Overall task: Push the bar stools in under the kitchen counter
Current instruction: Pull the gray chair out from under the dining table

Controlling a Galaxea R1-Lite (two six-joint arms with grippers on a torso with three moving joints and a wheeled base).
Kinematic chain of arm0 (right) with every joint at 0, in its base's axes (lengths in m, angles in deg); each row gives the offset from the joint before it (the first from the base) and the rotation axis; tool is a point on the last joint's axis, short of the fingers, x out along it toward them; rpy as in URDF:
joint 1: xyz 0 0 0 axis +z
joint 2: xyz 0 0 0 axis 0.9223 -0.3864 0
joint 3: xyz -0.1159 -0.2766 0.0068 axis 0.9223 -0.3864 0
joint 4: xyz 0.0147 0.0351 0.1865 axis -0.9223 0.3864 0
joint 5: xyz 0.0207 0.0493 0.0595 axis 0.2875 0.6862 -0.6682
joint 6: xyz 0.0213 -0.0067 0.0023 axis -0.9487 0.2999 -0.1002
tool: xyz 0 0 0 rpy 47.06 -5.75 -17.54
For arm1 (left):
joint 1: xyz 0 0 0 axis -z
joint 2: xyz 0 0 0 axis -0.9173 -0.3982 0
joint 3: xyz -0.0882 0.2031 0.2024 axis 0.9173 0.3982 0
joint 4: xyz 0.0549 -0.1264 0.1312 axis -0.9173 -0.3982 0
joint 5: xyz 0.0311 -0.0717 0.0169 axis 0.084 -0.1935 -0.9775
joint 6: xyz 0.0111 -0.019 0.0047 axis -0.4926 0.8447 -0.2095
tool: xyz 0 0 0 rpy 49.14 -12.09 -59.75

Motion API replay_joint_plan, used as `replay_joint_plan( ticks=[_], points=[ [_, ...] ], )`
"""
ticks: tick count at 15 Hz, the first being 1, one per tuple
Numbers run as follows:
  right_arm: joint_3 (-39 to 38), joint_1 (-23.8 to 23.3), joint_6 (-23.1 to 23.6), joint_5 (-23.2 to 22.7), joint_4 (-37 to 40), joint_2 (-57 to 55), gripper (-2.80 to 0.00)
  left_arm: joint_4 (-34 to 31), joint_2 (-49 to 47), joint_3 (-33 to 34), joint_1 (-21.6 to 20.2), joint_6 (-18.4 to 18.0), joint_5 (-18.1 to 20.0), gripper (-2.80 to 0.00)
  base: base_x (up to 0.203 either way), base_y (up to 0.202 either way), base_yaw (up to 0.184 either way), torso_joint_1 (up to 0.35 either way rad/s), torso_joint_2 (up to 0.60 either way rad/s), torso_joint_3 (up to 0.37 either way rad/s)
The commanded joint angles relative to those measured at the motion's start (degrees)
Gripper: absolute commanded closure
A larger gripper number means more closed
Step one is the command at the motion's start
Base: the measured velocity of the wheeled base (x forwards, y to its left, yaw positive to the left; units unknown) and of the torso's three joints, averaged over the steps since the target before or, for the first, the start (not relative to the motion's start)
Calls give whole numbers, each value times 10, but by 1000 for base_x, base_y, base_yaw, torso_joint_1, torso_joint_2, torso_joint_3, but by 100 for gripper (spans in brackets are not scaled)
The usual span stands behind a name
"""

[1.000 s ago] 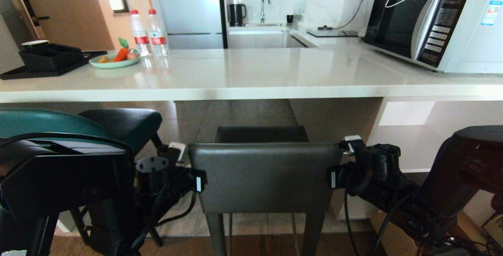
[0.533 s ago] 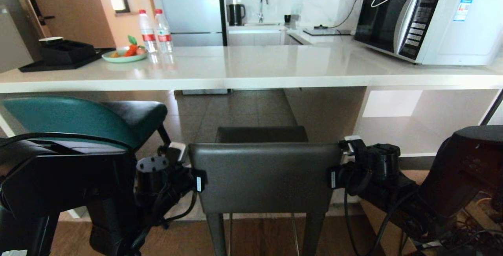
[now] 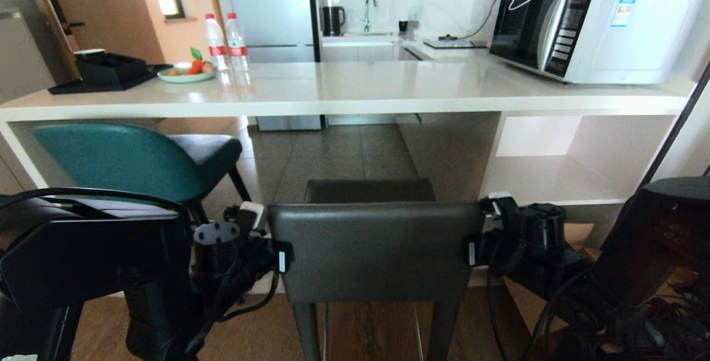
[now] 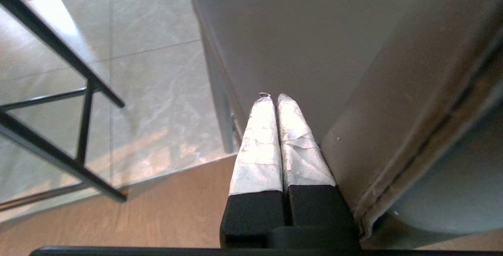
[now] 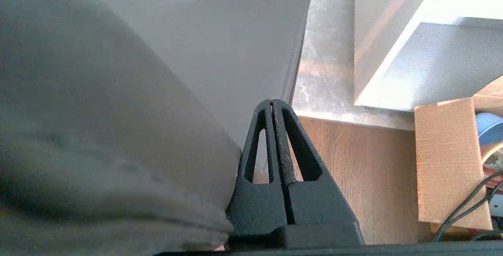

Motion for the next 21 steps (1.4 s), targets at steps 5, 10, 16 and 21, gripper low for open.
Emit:
replay_joint_plan(
  ticks=[5,10,16,21],
  points=[
    [-43,0,-5,1,-5,50,0,6,35,9,24,2,-41,0,0,0,0,0,0,0],
    [-92,11,-8,47,-5,113,0,6,79,61,68,31,-59,0,0,0,0,0,0,0],
    [-166,49,-51,64,-12,138,0,6,110,132,92,46,-77,0,0,0,0,0,0,0],
    [-203,60,-54,75,-54,136,0,6,129,151,146,69,-119,0,0,0,0,0,0,0]
  ],
)
